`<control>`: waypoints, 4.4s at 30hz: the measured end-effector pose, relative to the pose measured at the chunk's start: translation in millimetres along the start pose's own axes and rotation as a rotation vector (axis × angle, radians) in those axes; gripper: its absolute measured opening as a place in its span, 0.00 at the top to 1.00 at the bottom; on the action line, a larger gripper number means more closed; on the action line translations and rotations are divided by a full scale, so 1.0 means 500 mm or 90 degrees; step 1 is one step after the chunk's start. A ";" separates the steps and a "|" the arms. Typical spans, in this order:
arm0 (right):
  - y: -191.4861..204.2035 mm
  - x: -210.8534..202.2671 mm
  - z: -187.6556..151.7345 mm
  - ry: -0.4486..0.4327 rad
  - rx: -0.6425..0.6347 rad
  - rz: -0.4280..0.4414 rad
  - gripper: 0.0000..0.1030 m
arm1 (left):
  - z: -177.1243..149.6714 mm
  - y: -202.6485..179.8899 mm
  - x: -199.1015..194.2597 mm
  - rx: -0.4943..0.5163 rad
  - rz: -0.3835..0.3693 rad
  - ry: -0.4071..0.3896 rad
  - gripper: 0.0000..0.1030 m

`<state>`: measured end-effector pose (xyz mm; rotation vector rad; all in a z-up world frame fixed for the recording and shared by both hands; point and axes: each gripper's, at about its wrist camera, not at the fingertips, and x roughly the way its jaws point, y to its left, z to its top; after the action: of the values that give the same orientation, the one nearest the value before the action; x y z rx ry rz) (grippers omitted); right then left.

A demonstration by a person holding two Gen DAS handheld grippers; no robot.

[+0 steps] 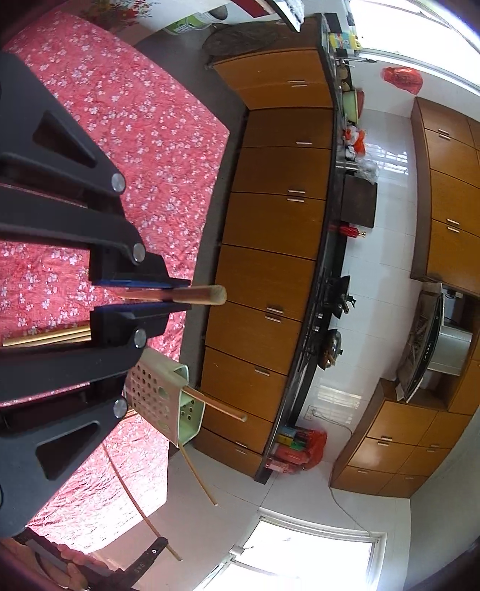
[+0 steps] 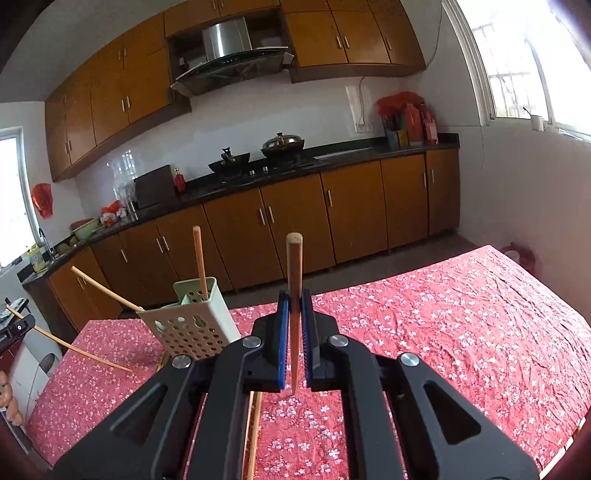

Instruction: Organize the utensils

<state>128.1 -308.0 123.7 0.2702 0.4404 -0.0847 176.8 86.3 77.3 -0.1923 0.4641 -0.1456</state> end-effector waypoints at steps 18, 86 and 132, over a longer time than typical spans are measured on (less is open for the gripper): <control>0.074 -0.064 0.119 -0.125 0.044 0.139 0.93 | 0.114 -0.166 -0.075 0.062 -0.144 -0.093 0.93; 0.089 0.161 -0.318 0.341 -0.129 0.026 0.92 | -0.239 -0.029 0.139 0.049 0.016 0.192 0.89; -0.044 0.179 -0.280 0.294 -0.085 -0.099 0.92 | -0.290 0.035 0.227 0.042 0.082 0.275 0.91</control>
<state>148.7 -292.5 -41.8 0.1205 0.9227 -0.1455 212.6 60.9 -102.4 -0.0645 0.8982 -0.0743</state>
